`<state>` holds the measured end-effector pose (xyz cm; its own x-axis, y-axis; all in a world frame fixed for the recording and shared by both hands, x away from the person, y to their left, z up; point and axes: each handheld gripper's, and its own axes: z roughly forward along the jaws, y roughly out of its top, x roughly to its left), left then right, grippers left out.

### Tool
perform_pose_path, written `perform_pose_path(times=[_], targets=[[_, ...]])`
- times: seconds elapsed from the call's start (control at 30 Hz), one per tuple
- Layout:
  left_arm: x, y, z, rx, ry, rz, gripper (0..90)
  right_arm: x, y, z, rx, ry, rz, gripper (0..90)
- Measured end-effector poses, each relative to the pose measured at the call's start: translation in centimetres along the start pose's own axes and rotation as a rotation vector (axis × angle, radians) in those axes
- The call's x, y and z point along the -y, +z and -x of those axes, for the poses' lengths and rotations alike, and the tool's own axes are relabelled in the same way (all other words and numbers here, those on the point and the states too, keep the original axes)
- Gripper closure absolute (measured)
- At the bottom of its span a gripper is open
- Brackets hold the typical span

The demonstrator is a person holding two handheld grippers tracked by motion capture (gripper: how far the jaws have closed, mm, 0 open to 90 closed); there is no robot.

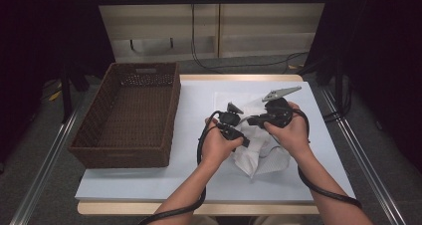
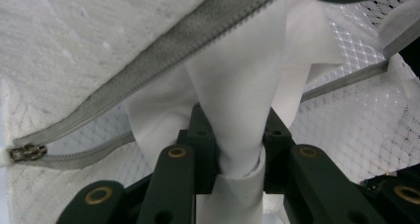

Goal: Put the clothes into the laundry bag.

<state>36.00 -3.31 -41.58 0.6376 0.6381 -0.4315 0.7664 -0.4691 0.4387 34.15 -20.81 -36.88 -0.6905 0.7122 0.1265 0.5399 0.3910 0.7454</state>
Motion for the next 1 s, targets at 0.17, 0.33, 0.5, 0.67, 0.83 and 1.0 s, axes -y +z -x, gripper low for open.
perform_pose_path(times=[0.17,0.33,0.5,0.67,0.83,1.0], targets=[[-0.2,0.1,0.0,0.006,0.002,0.005,73.3,0.1,0.0,0.1,0.006,0.004,-0.001,89.5],[-0.4,0.4,0.2,0.006,-0.011,0.026,73.2,0.2,-0.1,0.1,0.001,0.007,-0.001,89.5],[-0.6,0.4,0.0,0.003,-0.040,0.037,73.2,0.3,-0.2,0.2,0.002,0.006,0.002,89.5],[-0.5,0.1,-0.6,-0.003,-0.027,0.027,73.2,0.4,-0.3,0.3,0.003,0.009,0.001,89.5],[-0.4,-0.2,-1.1,-0.009,-0.042,0.035,73.2,0.4,-0.4,0.3,0.005,0.010,-0.001,89.5],[-0.5,-0.5,-1.4,-0.016,-0.045,0.041,73.2,0.3,-0.3,0.3,0.006,0.007,-0.001,89.5]])
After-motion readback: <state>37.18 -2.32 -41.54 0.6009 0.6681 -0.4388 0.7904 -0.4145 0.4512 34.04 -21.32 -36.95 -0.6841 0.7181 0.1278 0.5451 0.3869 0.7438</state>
